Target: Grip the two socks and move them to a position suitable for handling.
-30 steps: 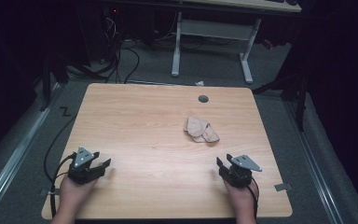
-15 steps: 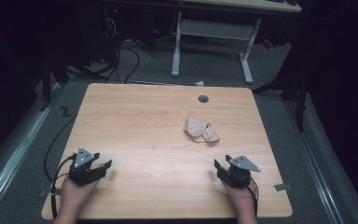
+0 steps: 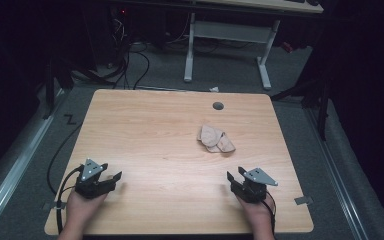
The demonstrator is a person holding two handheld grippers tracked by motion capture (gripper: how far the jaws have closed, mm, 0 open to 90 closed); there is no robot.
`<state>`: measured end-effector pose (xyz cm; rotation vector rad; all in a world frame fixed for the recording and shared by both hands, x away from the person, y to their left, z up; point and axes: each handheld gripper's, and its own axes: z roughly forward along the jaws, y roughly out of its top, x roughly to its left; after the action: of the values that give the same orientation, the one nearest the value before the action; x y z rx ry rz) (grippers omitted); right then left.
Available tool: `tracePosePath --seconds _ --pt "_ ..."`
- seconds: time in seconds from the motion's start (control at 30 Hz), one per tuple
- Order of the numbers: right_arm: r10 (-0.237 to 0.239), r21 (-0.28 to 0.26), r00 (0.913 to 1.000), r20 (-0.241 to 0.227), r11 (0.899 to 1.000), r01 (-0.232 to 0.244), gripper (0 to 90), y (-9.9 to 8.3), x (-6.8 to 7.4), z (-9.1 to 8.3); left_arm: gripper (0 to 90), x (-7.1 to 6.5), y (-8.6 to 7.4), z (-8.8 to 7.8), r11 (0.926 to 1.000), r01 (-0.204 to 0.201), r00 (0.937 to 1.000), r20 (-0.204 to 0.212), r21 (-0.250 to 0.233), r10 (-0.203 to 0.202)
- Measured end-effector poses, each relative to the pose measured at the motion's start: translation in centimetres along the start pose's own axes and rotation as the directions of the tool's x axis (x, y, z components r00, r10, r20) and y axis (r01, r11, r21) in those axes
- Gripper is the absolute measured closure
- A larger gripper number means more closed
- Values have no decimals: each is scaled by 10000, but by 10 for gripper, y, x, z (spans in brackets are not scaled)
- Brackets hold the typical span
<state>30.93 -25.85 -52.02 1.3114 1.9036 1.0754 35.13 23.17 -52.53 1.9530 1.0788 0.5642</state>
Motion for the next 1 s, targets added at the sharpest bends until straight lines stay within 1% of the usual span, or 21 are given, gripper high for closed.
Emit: tracePosePath --seconds 0.1,0.17,0.2,0.23,0.3,0.37,0.4,0.43,0.47,0.5,0.57,0.63,0.67,0.73,0.83,0.87,0.93,0.97,1.0 --pt "45 -38 10000 3 10000 -45 508 0 1 0 363 0 0 1 10000 89 10000 -7 44 -89" --pt "35 -53 10000 -30 10000 -35 507 1 1 0 373 0 0 1 9999 99 9999 50 72 -100" --pt "48 -63 10000 -75 10000 -48 507 3 3 0 380 -1 1 0 10000 -9 10000 28 92 9" --pt "48 -63 10000 -75 10000 -48 507 3 3 0 379 -1 1 0 10000 -9 10000 28 92 9" --pt "-33 -31 9999 -120 10000 32 508 6 5 2 372 -3 1 1 9999 -135 9999 -41 107 135" --pt "13 -10 9999 -158 10000 -13 515 11 4 5 366 -4 1 2 9998 -168 9999 3 85 168" --pt "-28 33 10000 -71 10000 28 533 16 3 7 367 -4 2 2 9998 -198 9998 27 39 198" --pt "-28 33 10000 -71 10000 28 533 16 3 7 367 -5 1 2 9997 -240 9997 26 31 240" --pt "11 14 10000 -26 10000 -11 538 21 2 9 369 -5 0 2 9994 -337 9994 128 90 336" --pt "11 14 10000 -26 10000 -11 538 21 2 9 373 -5 0 2 9994 -337 9994 128 90 336" --pt "50 -4 10000 -9 10000 -50 549 25 1 12 375 -3 -1 1 9996 -242 9994 238 134 238" --pt "-28 59 10000 78 10000 28 558 31 1 15 380 0 -2 -3 9999 -73 9997 248 111 70" --pt "-82 152 10000 50 9999 81 558 34 2 17 380 1 -2 -4 10000 -45 9997 251 66 44" --pt "-157 175 9999 34 9997 156 558 36 2 18 382 2 -2 -4 10000 -37 9997 246 78 35" --pt "-270 343 9996 -6 9990 270 558 45 4 22 388 4 -2 -4 10000 49 9995 303 62 -51" --pt "-359 366 9994 -16 9987 359 557 48 4 23 394 5 -1 -4 9999 96 9995 316 35 -97" --pt "-430 412 9991 2 9982 430 552 56 4 27 400 6 -2 -4 9998 186 9994 304 33 -187" --pt "-430 412 9991 2 9982 430 552 56 4 27 404 6 -2 -4 9998 186 9994 304 33 -187" --pt "-453 456 9990 9 9979 452 550 60 4 30 407 8 -3 -5 9998 218 9992 346 44 -220"
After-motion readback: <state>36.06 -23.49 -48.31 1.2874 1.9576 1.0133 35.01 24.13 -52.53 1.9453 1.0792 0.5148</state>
